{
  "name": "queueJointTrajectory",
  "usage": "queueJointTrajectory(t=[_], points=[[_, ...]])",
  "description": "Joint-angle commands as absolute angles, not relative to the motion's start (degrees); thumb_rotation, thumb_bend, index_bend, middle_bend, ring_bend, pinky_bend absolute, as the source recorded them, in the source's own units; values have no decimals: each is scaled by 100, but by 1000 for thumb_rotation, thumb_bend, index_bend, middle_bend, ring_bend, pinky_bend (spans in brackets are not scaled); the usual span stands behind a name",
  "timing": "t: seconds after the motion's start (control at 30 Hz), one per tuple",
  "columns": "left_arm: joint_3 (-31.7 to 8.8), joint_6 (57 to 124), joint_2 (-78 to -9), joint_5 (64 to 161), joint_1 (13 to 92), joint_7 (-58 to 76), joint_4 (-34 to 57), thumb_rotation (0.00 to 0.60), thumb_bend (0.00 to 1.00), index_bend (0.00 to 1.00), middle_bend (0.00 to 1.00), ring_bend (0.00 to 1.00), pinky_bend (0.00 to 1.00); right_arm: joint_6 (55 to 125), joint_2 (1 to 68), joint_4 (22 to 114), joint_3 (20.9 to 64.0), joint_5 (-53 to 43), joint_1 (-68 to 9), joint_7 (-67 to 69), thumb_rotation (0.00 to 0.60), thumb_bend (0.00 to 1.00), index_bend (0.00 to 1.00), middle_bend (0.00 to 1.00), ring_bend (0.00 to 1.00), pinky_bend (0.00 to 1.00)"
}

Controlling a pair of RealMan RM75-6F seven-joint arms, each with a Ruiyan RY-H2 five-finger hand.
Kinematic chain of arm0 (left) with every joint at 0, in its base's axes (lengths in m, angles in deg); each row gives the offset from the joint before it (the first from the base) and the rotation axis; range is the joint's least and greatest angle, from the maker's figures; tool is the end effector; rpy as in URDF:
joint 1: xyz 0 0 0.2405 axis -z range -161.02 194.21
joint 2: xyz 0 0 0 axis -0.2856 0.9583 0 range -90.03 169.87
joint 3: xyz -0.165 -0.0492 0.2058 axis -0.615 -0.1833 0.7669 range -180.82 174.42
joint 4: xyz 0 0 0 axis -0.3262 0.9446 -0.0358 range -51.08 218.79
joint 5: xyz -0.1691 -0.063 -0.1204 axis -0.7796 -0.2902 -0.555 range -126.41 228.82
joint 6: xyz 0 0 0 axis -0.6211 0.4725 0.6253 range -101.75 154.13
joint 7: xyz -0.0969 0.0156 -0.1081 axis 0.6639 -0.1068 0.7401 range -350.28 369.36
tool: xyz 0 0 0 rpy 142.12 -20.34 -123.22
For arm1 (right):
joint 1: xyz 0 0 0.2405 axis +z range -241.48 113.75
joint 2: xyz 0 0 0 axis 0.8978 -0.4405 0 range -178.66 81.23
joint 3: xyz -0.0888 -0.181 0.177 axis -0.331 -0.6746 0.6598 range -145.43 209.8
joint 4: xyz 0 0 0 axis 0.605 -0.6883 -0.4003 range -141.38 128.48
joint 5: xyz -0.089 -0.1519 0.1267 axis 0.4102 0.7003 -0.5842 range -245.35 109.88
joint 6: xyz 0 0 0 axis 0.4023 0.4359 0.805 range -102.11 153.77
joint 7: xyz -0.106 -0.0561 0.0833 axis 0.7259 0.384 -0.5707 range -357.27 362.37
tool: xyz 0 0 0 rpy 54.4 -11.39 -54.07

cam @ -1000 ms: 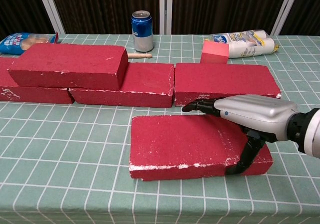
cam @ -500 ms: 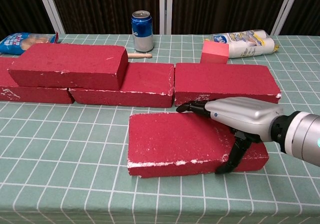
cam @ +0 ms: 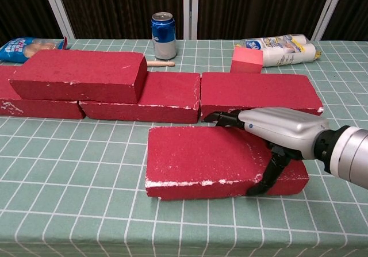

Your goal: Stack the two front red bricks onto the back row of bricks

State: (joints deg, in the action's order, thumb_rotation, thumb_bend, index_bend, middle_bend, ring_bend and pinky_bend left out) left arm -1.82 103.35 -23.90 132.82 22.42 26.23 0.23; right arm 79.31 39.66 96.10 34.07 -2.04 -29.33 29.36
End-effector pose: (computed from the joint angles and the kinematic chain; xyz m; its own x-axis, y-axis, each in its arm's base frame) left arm -0.3783 0.1741 0.1569 0.2533 0.1669 0.9529 0.9556 0.1104 -0.2733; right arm -0.1461 -0.2426 -0.0557 0.4100 -0.5008 0.7623 -0.8763 -0.4482 0.1768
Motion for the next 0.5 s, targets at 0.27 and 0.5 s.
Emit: queueJointTrajectory(t=[0.27, 0.5], points=[[-203, 10387, -2352, 13336, 2191, 2578, -46, 600, 0, 14, 0, 0, 0, 8280, 3418, 9992, 3612, 247, -2981, 2513, 600, 15, 47, 275, 24, 0], [-219, 10410, -2325, 13386, 2174, 2571, -92, 600, 0, 14, 0, 0, 0, 8133, 3043, 10068, 4225, -103, -2593, 2564, 600, 14, 67, 295, 41, 0]])
